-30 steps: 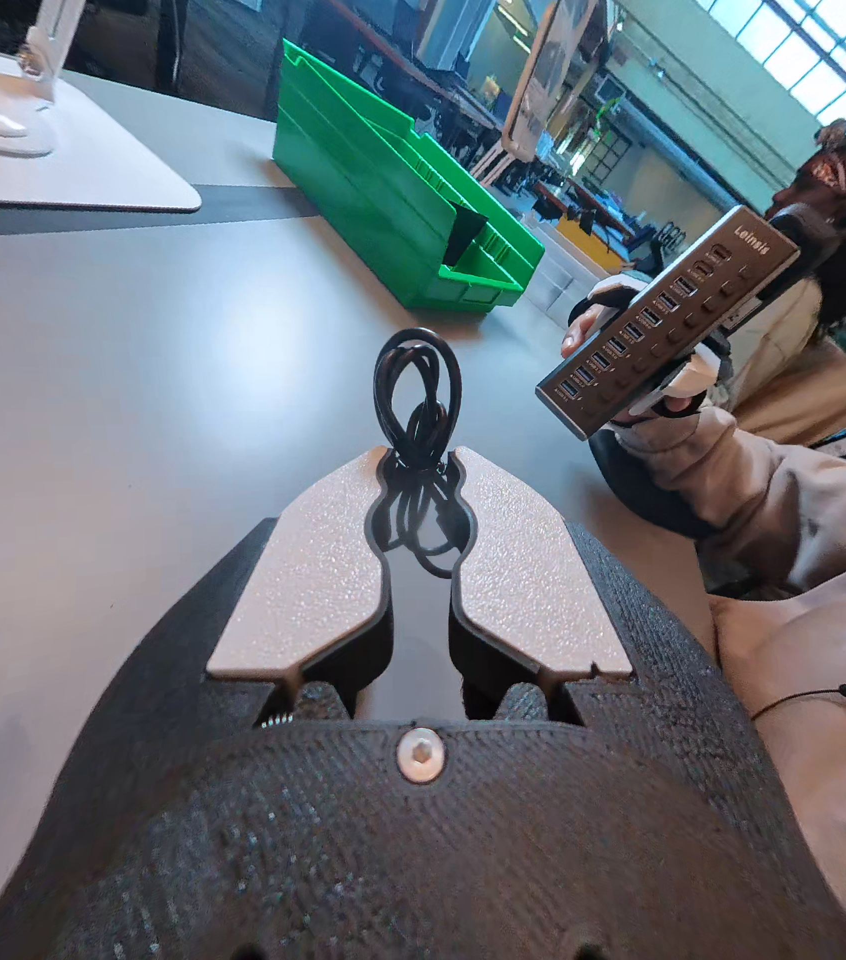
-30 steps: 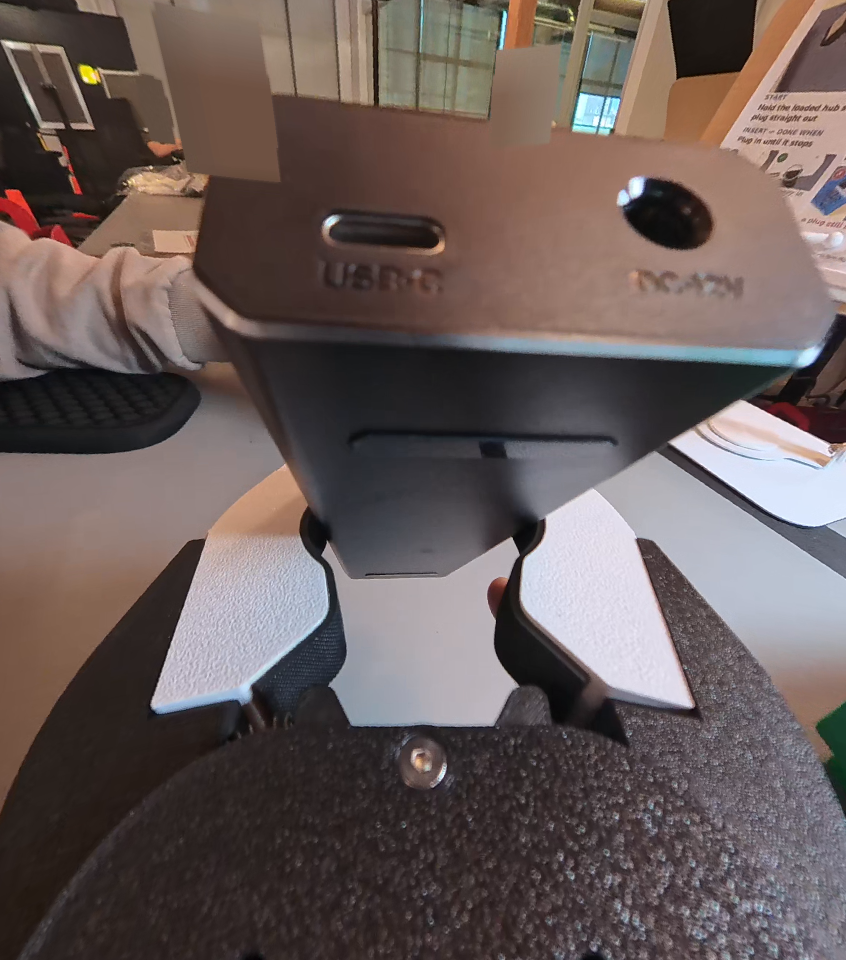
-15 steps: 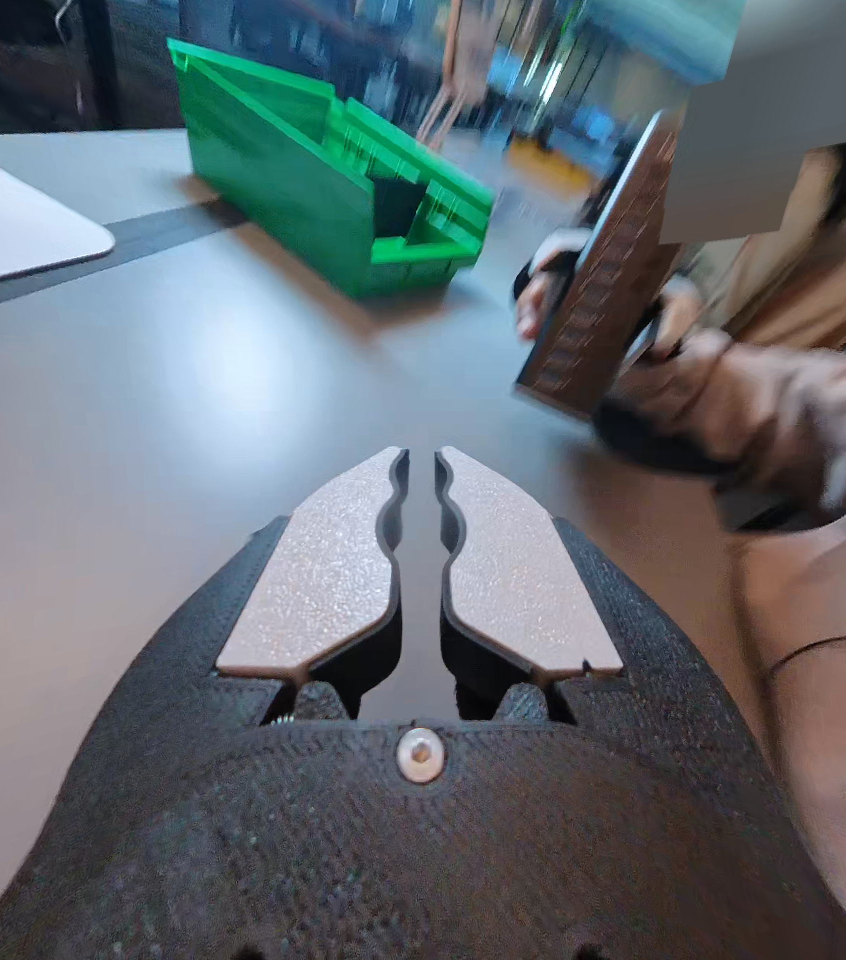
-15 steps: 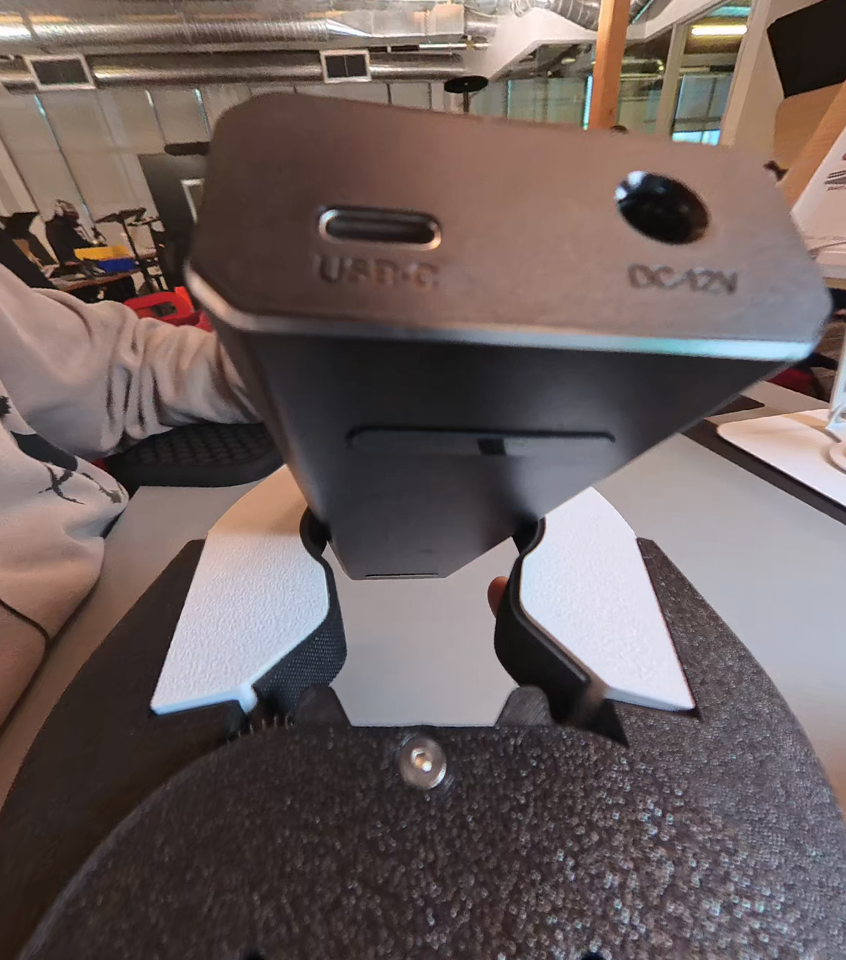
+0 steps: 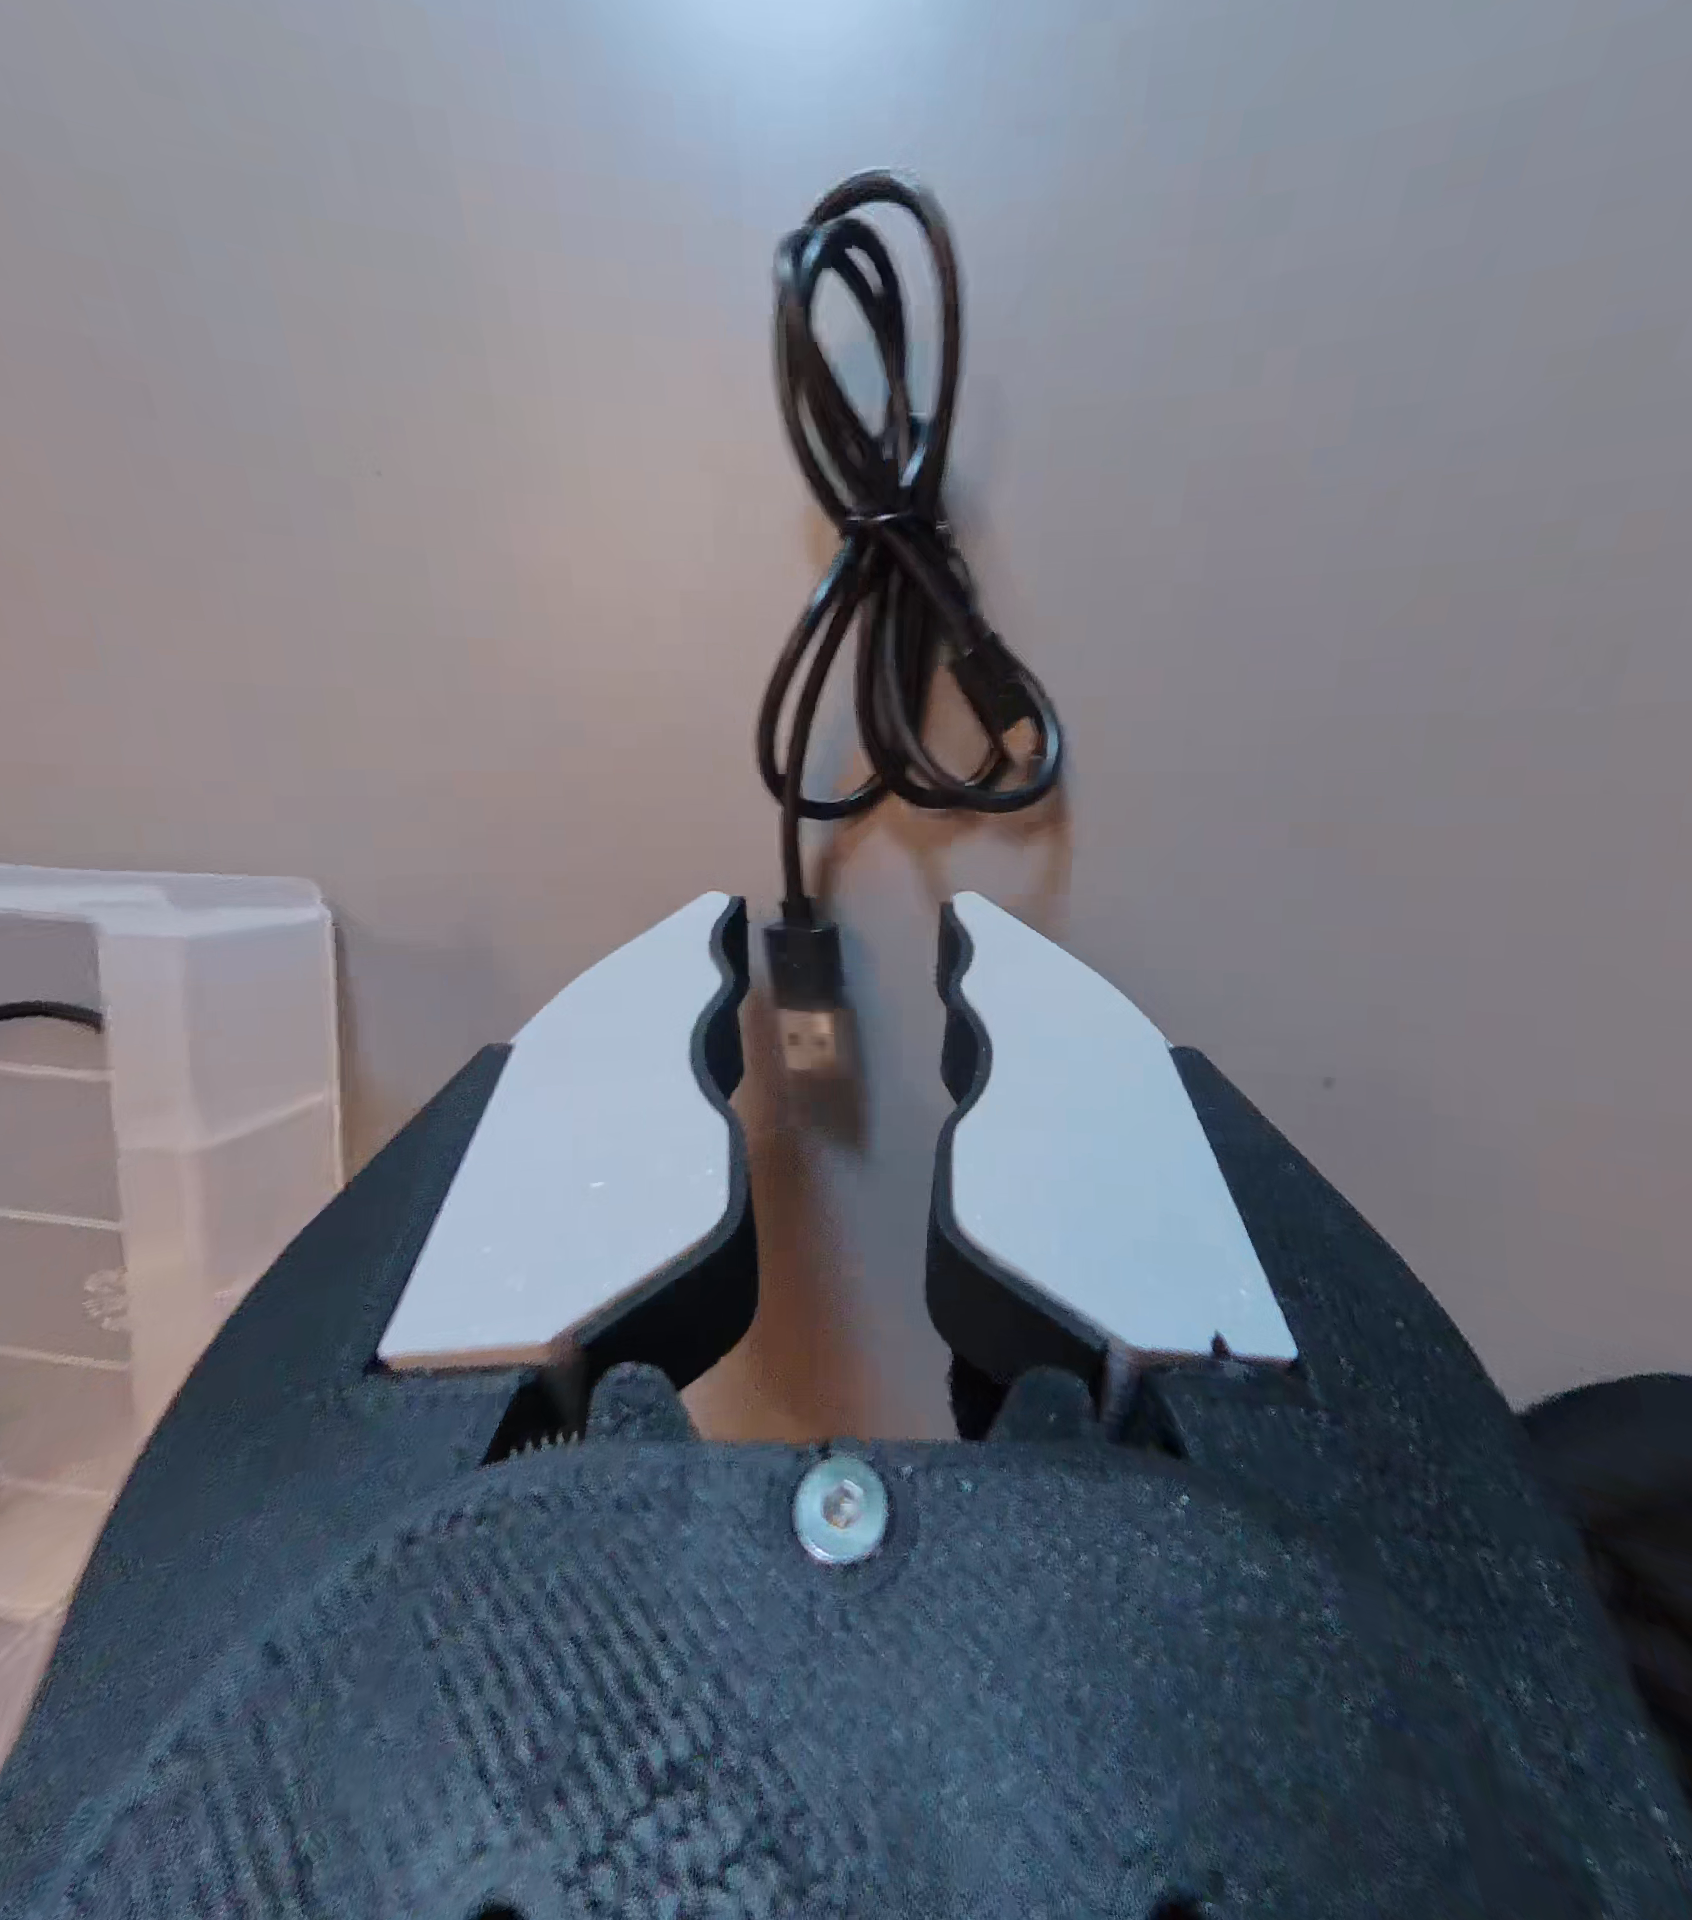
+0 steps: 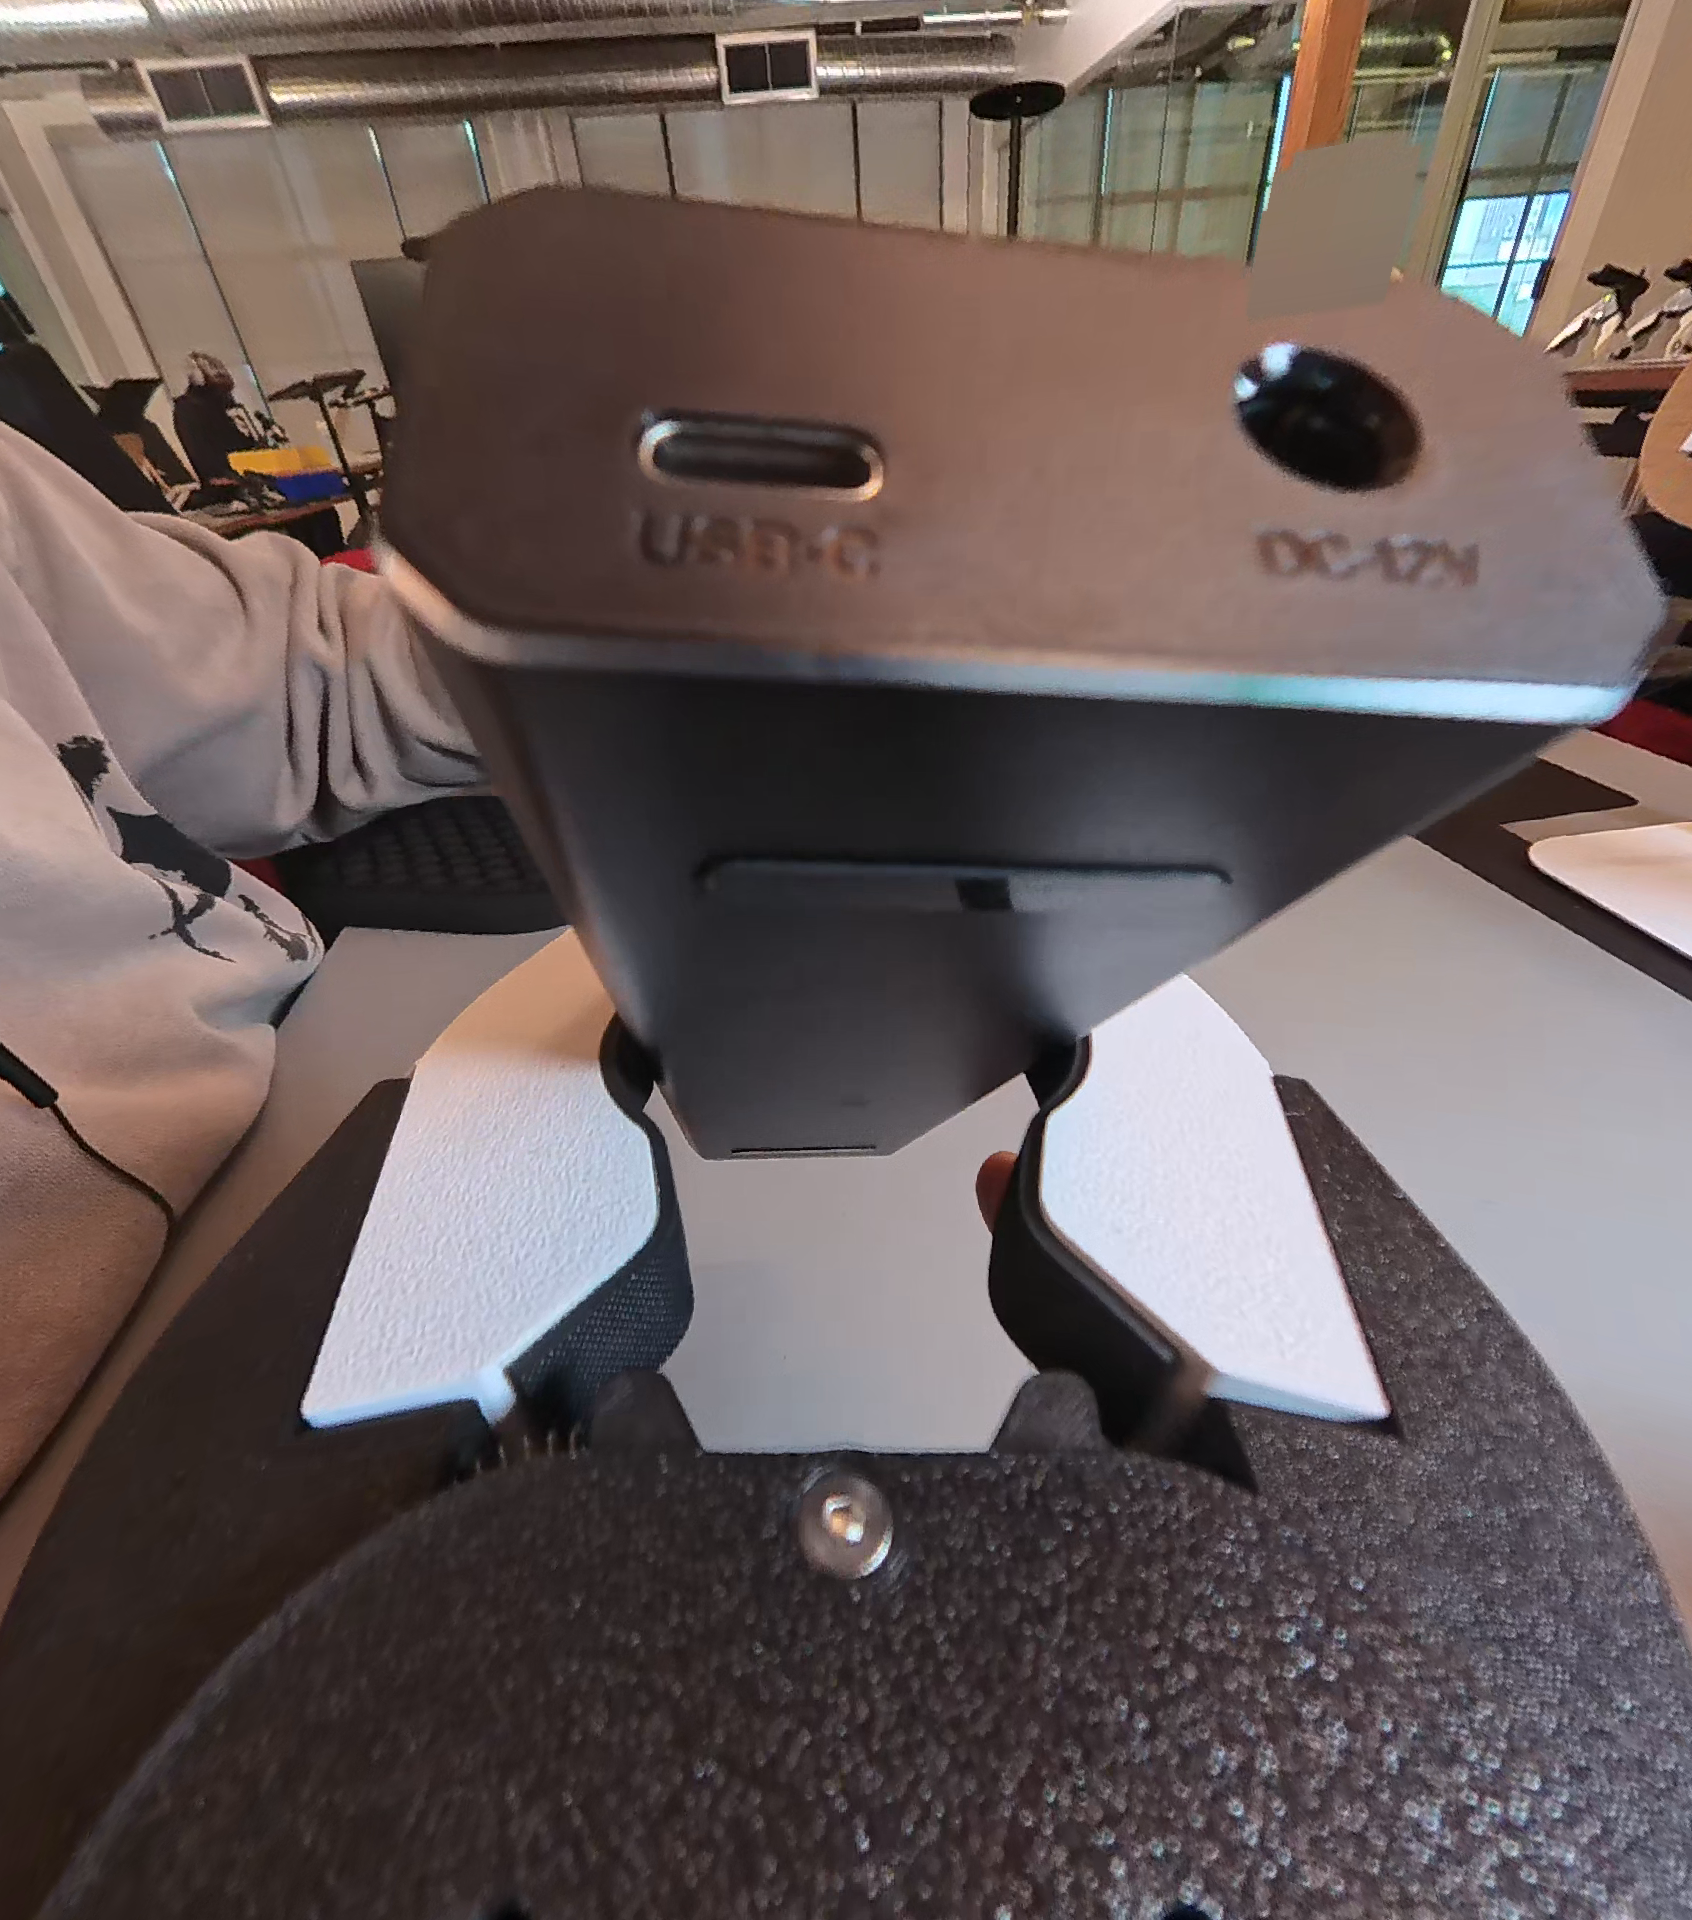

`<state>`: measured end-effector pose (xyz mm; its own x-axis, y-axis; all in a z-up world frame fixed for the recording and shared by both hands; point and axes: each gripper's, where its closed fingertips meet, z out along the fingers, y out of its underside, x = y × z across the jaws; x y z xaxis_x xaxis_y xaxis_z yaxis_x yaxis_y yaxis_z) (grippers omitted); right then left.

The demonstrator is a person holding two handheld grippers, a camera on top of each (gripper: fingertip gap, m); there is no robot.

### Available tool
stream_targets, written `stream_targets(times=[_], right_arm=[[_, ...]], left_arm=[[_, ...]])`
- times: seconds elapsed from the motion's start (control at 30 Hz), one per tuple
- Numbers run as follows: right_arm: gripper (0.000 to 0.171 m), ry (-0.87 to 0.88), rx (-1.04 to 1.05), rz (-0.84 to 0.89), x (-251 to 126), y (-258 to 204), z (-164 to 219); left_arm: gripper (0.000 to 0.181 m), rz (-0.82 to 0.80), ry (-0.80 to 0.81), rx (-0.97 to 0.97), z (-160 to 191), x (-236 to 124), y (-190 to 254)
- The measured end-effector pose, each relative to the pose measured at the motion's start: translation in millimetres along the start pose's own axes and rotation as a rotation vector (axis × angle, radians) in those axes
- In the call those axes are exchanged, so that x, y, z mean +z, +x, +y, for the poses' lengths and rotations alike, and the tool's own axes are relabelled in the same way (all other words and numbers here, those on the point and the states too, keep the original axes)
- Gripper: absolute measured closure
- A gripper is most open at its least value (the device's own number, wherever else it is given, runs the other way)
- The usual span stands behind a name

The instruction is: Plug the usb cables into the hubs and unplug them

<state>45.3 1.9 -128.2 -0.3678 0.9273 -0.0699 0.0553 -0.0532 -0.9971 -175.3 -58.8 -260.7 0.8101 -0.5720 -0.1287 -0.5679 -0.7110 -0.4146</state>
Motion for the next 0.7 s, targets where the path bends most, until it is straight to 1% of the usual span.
stream_targets(times=[0.03,0.2,0.33,0.43,0.5,0.6,0.7], right_arm=[[0.1,-0.003,0.001,0.001,0.4,0.1,0.5],[0.1,-0.011,-0.002,0.004,0.6,-0.7,1.2],[0.1,-0.01,0.004,-0.001,1.3,-1.1,1.0],[0.1,-0.013,0.003,-0.003,1.6,-1.7,1.4],[0.1,-0.014,0.0,-0.003,1.9,-2.5,0.8],[0.1,-0.01,0.0,-0.007,2.3,-3.9,-0.6],[0.1,-0.008,0.005,-0.011,3.4,-4.2,-0.6]], left_arm=[[0.154,-0.036,-0.015,0.016,2.9,0.7,-5.4],[0.168,-0.077,-0.035,0.071,10.3,-2.2,-12.2],[0.169,-0.032,0.041,0.072,2.4,-18.2,-5.0],[0.171,0.034,0.14,0.037,-12.3,-36.7,3.4],[0.173,0.061,0.199,0.05,-22.2,-51.3,7.6],[0.173,0.065,0.25,0.149,-35.8,-79.0,10.9],[0.173,0.087,0.24,0.292,-48.6,-109.2,15.0]])
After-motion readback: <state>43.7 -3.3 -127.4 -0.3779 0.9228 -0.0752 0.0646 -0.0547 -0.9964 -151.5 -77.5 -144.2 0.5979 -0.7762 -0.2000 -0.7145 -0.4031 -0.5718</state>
